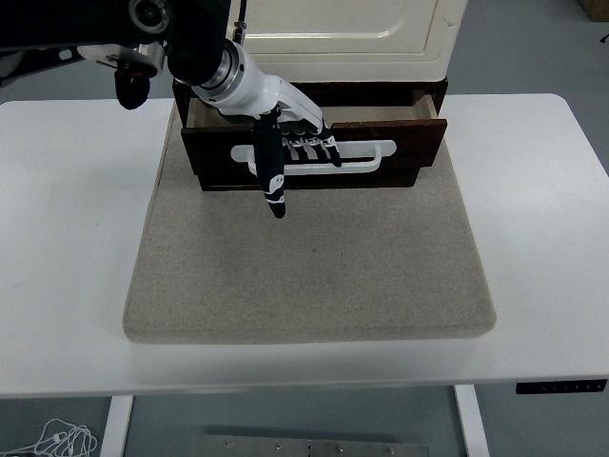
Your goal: Open the drawer under the combination cabinet
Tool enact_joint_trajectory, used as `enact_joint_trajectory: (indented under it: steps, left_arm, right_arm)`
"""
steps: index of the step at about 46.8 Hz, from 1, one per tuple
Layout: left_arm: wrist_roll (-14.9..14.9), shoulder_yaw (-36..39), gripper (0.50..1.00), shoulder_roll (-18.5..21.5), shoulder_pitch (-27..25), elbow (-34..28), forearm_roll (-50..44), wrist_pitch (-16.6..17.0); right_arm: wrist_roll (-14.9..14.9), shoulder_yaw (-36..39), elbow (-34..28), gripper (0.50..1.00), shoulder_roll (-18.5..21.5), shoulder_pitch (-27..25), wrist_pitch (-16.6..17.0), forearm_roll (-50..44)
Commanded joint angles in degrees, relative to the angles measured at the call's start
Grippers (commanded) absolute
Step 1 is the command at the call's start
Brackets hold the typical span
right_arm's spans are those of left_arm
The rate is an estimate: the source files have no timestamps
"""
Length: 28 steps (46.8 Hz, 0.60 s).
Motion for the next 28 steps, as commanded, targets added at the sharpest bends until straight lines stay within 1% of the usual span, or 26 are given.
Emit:
enact_joint_trajectory:
  steps: [1,19,28]
  left_arm:
    - [0.0,-0.6,1.000,0.1,0.0,0.0,0.0,-0.9]
    - [0.0,-1.6,1.000,0.6,-0.6,0.0,0.0,-4.8]
    - [0.0,-1.7,1.000,1.1,-1.0,-1.0,-0.1,-5.4]
  right_arm:
    - [0.0,0.0,0.0,0.926,0.0,0.1,0.0,0.0]
    - [0.0,0.0,0.0,0.928,0.0,0.0,-0.1,0.0]
    - [0.0,0.0,0.0,0.928,0.0,0.1,-0.1,0.0]
